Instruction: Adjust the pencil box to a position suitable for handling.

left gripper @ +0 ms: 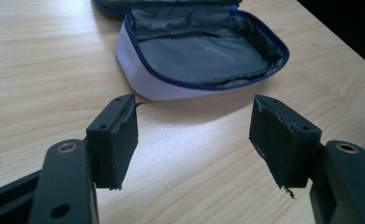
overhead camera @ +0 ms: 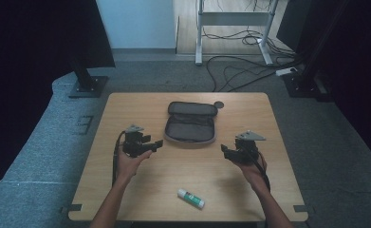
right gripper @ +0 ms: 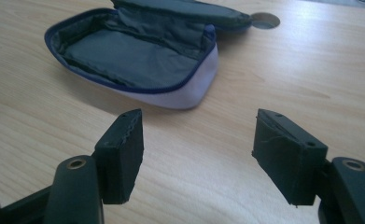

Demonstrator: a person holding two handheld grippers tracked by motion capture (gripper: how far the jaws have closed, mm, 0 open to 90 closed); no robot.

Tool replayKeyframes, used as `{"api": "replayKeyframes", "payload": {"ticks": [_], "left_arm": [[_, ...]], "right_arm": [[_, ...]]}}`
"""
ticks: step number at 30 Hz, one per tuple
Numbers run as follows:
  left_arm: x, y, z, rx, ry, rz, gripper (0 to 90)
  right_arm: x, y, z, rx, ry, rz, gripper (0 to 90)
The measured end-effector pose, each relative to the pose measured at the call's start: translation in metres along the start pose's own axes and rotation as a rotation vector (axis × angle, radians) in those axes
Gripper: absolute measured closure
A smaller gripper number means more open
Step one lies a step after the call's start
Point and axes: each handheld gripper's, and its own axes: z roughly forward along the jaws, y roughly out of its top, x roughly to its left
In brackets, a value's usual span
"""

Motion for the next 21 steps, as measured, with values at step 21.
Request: {"api": "replayKeyframes", "payload": {"ticks": [21], "left_arm": [[0.006, 0.025, 0.018, 0.011, 0.004, -0.008, 35.5]], "right_arm": [[0.014, 0.032, 0.027, 0.019, -0.003, -0.024, 34.7]]}}
